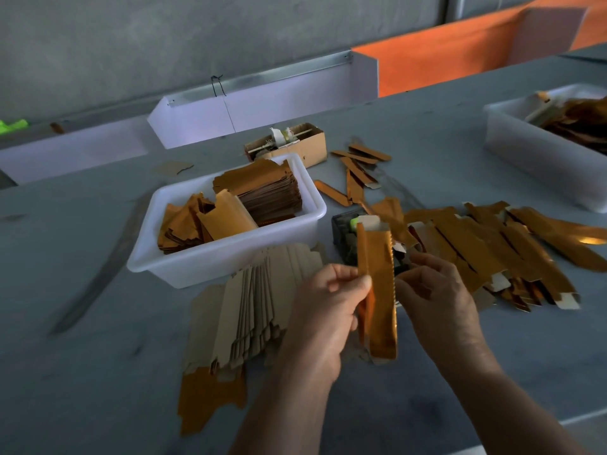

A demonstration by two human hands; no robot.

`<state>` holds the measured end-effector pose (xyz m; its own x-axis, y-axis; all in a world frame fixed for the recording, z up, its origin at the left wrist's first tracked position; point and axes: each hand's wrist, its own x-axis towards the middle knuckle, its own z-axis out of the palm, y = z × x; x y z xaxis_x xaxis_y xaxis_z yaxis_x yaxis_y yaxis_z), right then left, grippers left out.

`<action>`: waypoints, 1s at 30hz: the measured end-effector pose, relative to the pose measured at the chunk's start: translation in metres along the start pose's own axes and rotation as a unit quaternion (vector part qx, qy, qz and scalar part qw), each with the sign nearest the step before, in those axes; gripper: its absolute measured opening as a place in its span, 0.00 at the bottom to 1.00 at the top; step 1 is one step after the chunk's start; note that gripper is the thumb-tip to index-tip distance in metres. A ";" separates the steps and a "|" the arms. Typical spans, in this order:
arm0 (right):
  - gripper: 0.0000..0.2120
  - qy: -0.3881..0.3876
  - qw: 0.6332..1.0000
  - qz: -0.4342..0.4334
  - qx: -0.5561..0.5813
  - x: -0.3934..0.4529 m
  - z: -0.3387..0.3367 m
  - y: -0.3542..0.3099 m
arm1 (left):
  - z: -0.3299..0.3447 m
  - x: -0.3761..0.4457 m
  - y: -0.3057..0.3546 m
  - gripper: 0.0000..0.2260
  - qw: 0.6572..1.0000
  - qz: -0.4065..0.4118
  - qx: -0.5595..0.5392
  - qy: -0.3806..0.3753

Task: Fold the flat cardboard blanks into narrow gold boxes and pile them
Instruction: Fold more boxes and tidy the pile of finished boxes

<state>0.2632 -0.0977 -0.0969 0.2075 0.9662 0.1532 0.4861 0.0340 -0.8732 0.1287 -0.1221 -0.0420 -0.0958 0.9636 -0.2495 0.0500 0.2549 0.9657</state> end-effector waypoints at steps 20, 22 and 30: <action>0.04 0.018 0.999 -0.035 -0.036 0.001 -0.005 0.004 | 0.026 0.024 0.006 0.05 0.999 -0.025 0.033 0.003; 0.05 0.027 0.999 -0.030 0.004 -0.004 -0.016 0.004 | 0.023 0.021 0.008 0.04 0.999 -0.038 0.021 -0.002; 0.06 -0.136 0.978 -0.033 0.154 -0.023 -0.049 -0.030 | 0.006 -0.003 0.005 0.03 0.994 -0.079 -0.073 -0.018</action>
<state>0.2853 -0.1333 -0.0518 -0.0692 0.9902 0.1215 0.2025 0.1331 -0.9702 0.1350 -0.1233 -0.0372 -0.0560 0.9150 -0.3994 -0.1075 0.3922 0.9136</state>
